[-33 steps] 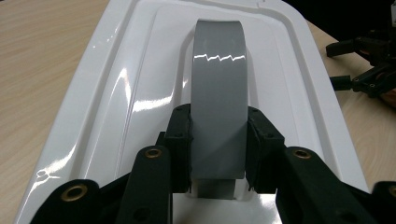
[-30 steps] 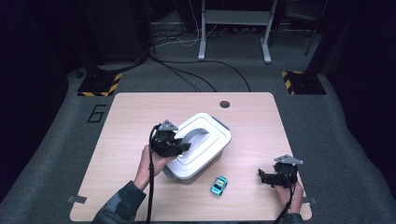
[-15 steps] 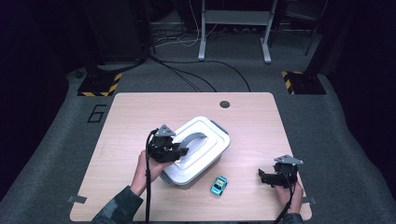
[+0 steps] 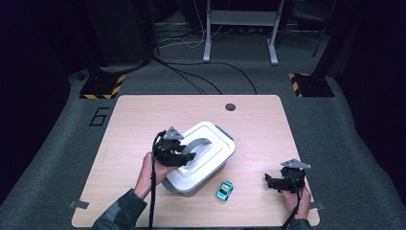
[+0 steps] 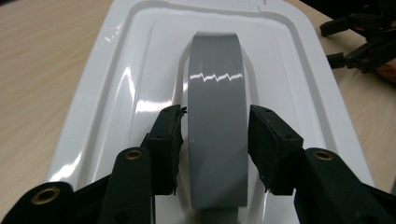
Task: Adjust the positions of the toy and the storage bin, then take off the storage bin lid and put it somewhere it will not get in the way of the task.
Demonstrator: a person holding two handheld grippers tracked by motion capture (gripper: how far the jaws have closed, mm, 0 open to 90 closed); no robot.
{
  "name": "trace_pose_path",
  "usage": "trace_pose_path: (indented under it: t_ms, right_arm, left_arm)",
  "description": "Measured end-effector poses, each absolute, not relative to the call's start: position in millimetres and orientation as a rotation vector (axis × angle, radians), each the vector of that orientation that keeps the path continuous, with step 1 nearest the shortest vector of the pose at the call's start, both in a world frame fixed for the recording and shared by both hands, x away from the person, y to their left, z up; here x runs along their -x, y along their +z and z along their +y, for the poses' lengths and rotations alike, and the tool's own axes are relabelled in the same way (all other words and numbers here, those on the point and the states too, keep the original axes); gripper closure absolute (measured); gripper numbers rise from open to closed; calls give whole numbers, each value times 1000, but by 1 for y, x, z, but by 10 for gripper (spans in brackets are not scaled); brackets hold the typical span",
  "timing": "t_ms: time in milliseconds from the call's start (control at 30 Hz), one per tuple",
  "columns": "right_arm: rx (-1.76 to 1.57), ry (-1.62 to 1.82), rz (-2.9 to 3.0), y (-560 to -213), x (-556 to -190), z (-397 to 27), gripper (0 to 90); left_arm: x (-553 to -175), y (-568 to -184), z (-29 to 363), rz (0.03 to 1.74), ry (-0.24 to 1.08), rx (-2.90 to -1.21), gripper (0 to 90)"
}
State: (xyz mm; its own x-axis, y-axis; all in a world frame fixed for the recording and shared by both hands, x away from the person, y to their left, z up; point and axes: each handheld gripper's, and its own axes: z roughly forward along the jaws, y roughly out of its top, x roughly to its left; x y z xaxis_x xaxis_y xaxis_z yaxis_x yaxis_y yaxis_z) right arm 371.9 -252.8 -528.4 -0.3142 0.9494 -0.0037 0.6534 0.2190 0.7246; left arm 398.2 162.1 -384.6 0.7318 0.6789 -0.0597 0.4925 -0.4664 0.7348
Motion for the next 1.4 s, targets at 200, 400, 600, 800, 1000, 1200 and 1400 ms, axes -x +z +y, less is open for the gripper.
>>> trace_pose_path:
  t_ms: [200,400,600,800,1000,1200,1400]
  right_arm:
    - [-1476,875,2049,-528,-372,-253,37]
    - [-1477,875,2049,-528,-372,-253,37]
    - [-1475,876,2050,-528,-372,-253,37]
    - [-1477,877,2050,-528,-372,-253,38]
    - [-1477,877,2051,-528,-372,-253,38]
    - [-1476,875,2050,-528,-372,-253,38]
    - [-1476,875,2050,-528,-372,-253,38]
  left_arm:
    - [-404,-376,147,847,393,-2181,580]
    - [-406,-372,140,829,443,-2207,650]
    - [-405,-372,138,829,446,-2212,665]
    - [-407,-372,140,830,425,-2195,667]
    - [-406,-362,144,817,420,-2168,667]
    - [-406,-350,149,816,434,-2139,667]
    - [-408,-336,160,823,472,-2105,667]
